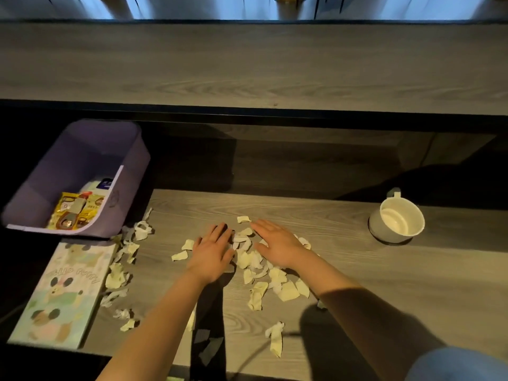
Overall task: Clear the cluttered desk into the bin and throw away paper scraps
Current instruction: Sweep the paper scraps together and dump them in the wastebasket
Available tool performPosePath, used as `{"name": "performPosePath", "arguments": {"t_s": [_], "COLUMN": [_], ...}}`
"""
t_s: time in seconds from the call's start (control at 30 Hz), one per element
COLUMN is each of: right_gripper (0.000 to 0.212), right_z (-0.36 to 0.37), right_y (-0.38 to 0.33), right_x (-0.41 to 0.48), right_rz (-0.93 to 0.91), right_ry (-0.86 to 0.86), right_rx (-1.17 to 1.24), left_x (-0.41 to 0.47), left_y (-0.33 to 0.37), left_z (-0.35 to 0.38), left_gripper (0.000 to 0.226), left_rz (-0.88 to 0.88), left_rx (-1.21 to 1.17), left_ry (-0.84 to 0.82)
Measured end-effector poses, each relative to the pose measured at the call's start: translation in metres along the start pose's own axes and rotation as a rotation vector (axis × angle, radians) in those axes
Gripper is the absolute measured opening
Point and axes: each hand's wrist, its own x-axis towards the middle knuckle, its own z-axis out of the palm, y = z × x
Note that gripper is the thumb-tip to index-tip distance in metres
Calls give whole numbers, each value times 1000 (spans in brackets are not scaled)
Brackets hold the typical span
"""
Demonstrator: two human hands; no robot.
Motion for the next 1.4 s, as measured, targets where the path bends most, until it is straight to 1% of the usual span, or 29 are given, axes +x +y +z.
{"name": "performPosePath", "arguments": {"t_s": [0.17,0.27,0.37,0.47,0.53,0.63,0.7,0.8,0.87,0.97,1.07,1.17,1.23,1.3,1.33,1.4], "right_gripper": [58,56,55,56,58,61,62,62,62,60,58,53,50,49,49,51], "right_z": [-8,-5,5,15,21,30,37,46,51,57,62,66,70,75,79,86], "right_y": [-32,-63,-94,-122,-137,-150,-153,-154,-152,-148,-144,-144,-147,-150,-151,-153], "right_x": [-1,8,20,33,41,55,64,70,70,66,55,40,30,24,22,20], "right_rz": [-23,-52,-59,-46,-16,74,144,241,281,313,331,316,296,269,257,232], "right_ry": [121,147,140,123,101,45,23,9,17,50,128,226,296,341,350,361], "right_rx": [-49,-75,-80,-98,-103,-122,-139,-128,-109,-91,-56,-15,-7,-11,-8,-3], "left_x": [-21,-33,-44,-48,-43,-29,-19,-8,-2,5,12,13,10,3,0,-9], "left_y": [-25,-56,-93,-128,-147,-167,-173,-173,-170,-162,-147,-134,-131,-135,-139,-153], "left_z": [-20,-27,-30,-39,-46,-57,-59,-54,-49,-44,-40,-35,-35,-39,-41,-44], "left_gripper": [55,53,54,57,59,64,65,66,68,68,65,60,57,55,52,45], "left_rz": [-35,-91,-163,-171,-157,-181,-214,-214,-208,-142,-40,92,212,297,309,247], "left_rx": [-86,-108,-87,-62,-50,-25,-39,-26,11,83,126,96,9,-81,-84,-20], "left_ry": [143,246,283,288,263,175,96,-13,-58,-73,-76,-91,-78,-20,40,171]}}
